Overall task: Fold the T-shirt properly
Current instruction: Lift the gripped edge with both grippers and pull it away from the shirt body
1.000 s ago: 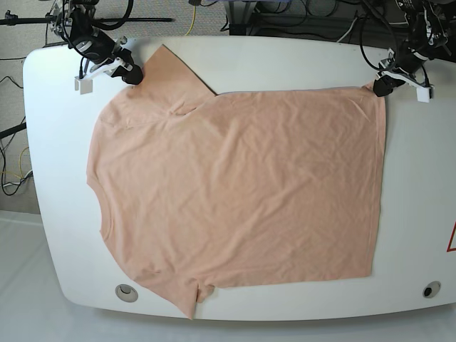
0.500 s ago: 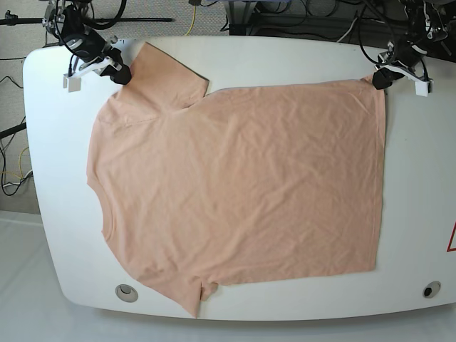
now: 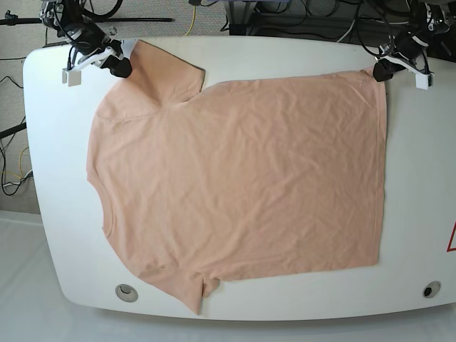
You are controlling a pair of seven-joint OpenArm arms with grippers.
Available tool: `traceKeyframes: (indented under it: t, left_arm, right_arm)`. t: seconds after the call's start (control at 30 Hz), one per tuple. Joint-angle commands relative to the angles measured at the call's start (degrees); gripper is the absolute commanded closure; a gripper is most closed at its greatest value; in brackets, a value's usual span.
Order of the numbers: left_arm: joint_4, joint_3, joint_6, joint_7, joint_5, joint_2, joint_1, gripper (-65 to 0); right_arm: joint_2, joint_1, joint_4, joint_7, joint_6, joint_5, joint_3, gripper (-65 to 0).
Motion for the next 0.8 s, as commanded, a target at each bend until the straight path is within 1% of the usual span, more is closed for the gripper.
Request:
traceKeyframes:
  t: [0.0,0.07,0.4,0.6,0.73,0.77]
  left_arm:
    - [1.9,-0.8,-0.6,-0.6,-1.1,-0.8,0.9,0.0]
    - [4.5,-1.9,-0.4,-0.6,-0.8,-0.8,2.1,0.0]
    - [8.2,-4.2,-0.5,-0.3,-1.3,-0.9,3.0,0.0]
    - [8.7,-5.1,0.0,-1.0,-0.9,-0.9,0.0,0.0]
    - [8.7,-4.9,0.2,-0.4,-0.6,-1.0,-2.4,0.0]
    - [8.4,-4.6,0.7,0.1,-0.7,-1.1,-4.2,0.0]
  right_arm:
    - [0.7,-1.2,2.3,0.5,0.3,1.1,0.8,0.0]
    - [0.8,-3.2,4.2,0.4,0.4,1.3,1.6,0.0]
    - [0.8,-3.6,5.9,0.4,0.5,1.5,2.5,0.0]
    - [1.3,0.3,5.7,0.6,0.3,2.1,1.9,0.0]
    - [1.4,2.7,5.0,0.3,0.3,2.4,1.7,0.0]
    - [1.6,4.1,4.8,0.2,0.2,2.4,1.8,0.0]
